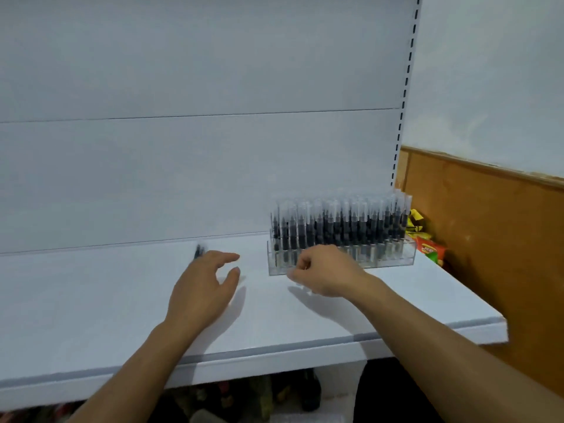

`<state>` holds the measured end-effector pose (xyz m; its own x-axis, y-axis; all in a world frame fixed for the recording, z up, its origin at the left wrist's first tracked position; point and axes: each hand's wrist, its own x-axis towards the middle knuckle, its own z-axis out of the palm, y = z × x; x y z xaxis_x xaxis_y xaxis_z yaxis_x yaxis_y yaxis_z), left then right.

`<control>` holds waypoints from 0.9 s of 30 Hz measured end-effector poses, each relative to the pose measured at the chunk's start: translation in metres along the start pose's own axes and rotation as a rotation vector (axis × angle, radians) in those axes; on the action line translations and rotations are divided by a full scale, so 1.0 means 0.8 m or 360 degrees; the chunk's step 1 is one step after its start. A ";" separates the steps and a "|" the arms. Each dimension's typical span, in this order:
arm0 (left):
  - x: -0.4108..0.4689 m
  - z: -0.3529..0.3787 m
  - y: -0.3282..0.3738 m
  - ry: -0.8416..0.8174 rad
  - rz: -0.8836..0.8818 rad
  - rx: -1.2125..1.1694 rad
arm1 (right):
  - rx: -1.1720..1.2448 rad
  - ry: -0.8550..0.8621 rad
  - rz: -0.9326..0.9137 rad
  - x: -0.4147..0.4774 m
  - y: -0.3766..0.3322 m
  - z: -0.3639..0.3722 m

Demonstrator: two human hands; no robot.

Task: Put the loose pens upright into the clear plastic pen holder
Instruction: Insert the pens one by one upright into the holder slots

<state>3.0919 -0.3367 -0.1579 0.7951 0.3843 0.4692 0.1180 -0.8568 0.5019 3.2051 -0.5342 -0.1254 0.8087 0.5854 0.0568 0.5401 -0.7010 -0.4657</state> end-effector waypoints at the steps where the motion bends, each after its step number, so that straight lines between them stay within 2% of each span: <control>1: -0.002 -0.009 -0.016 0.0022 -0.0089 -0.0006 | 0.0007 -0.0032 -0.0044 0.005 -0.014 0.015; 7: -0.002 -0.041 -0.088 0.0050 -0.0468 -0.0004 | 0.0057 -0.0005 -0.0190 0.045 -0.085 0.085; 12: 0.025 -0.038 -0.114 -0.0066 -0.0590 -0.0002 | 0.0003 0.0045 -0.0204 0.089 -0.123 0.118; 17: 0.072 -0.027 -0.126 -0.0201 -0.0651 0.0093 | -0.0111 -0.0077 -0.0196 0.129 -0.131 0.137; 27: 0.187 -0.016 -0.138 -0.0785 -0.0902 0.0398 | 0.0035 -0.0092 -0.0190 0.151 -0.118 0.143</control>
<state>3.1901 -0.1806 -0.1342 0.7391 0.6385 -0.2146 0.6673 -0.6506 0.3625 3.2252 -0.3508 -0.1761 0.7237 0.6873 0.0620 0.6262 -0.6162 -0.4777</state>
